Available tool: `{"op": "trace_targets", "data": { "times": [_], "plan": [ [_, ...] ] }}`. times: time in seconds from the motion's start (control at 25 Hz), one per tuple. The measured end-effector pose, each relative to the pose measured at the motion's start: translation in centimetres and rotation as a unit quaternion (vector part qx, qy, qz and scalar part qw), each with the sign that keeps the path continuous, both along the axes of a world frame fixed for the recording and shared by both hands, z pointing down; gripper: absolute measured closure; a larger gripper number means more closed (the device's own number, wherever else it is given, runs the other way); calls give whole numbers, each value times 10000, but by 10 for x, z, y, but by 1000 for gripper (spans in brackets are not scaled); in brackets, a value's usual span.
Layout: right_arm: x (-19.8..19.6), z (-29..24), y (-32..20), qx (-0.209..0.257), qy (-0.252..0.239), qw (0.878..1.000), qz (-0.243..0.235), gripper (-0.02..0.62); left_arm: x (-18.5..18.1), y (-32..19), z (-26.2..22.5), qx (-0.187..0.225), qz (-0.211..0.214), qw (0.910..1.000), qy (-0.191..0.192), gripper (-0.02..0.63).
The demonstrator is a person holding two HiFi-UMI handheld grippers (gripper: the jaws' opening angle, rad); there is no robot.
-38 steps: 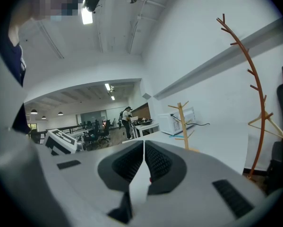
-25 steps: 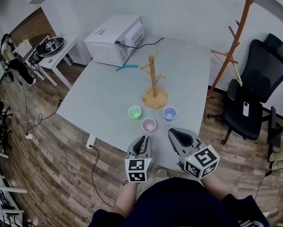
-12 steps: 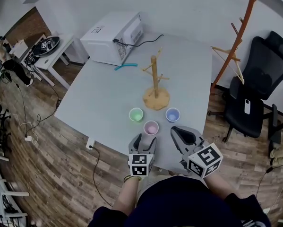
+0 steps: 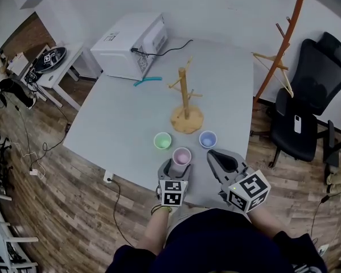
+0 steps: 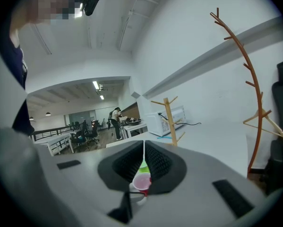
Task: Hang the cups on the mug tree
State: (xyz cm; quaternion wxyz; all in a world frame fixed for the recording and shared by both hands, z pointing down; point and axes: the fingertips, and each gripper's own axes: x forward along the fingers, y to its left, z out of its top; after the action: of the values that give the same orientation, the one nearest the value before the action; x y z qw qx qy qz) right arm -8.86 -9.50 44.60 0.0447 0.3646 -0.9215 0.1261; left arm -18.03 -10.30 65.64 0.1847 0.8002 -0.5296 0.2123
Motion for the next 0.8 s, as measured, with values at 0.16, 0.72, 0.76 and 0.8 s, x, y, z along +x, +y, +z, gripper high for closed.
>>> {"op": "trace_targets", "data": {
  "times": [0.16,0.72,0.76,0.8],
  "plan": [
    [2,1,-4,-19,5,10000,74,565,3,-6,16,-169,98,9998,-56,295],
    [11,7,-5,-66,-33,9995,308,565,10,-24,40,-328,305,9976,-531,298],
    [12,7,-5,-67,-36,9994,331,565,10,-24,40,-326,301,9976,-535,300],
    [13,7,-4,-71,-36,9993,353,565,11,-25,40,-325,296,9977,-524,305]
  ]
}}
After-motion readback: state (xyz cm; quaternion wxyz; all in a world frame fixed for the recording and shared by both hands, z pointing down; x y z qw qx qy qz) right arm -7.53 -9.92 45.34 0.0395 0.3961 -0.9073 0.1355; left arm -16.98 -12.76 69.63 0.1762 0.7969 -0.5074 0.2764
